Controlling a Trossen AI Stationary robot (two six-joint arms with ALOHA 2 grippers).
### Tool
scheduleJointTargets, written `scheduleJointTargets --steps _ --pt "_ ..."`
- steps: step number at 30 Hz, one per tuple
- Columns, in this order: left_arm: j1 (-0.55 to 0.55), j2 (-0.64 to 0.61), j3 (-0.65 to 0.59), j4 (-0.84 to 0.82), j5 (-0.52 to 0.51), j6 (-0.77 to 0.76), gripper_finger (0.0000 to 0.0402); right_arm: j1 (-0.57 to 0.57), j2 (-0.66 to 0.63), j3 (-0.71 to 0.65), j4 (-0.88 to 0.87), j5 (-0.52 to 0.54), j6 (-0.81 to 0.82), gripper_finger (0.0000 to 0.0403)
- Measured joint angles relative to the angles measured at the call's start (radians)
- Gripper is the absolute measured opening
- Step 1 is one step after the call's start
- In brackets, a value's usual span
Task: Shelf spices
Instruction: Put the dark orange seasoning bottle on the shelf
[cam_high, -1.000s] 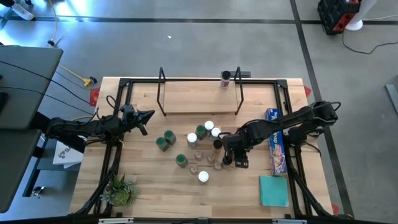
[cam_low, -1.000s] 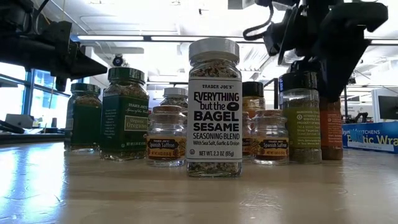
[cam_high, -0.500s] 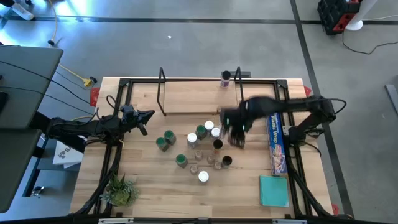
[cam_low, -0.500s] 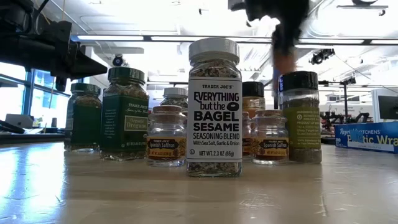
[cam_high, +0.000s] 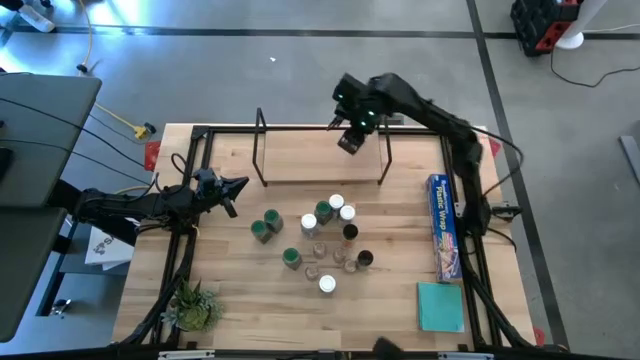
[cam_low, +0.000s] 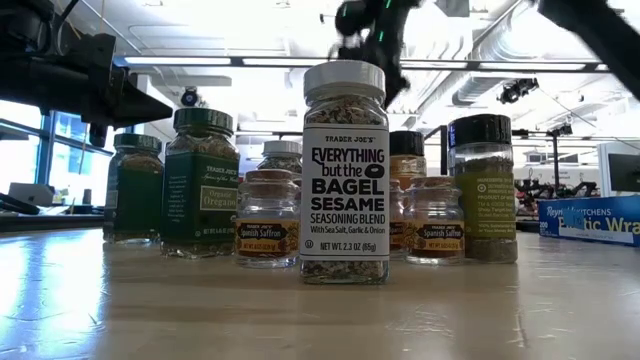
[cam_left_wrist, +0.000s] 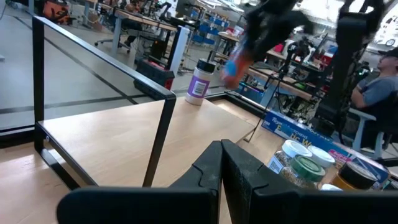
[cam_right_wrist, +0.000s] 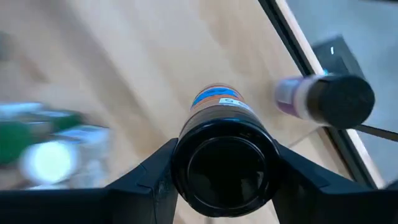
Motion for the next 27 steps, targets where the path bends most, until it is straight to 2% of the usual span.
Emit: scheduleJointTargets --steps 7,17,22,27 --pt "0.000 0.000 0.000 0.000 0.000 0.000 0.0005 -0.072 0.088 -0.048 -0.018 0.021 -0.076 0.0185" --pt "0.000 0.000 0.000 0.000 0.000 0.000 0.0005 -0.102 0.090 -0.131 0.029 0.028 -0.051 0.0185" --pt "0.000 0.000 0.000 0.000 0.000 0.000 0.0005 -0.102 0.090 -0.159 0.042 0.057 -0.029 0.0213" --pt "0.000 0.000 0.000 0.000 0.000 0.000 0.0005 -0.102 0.090 -0.161 0.060 0.062 -0.003 0.0221"
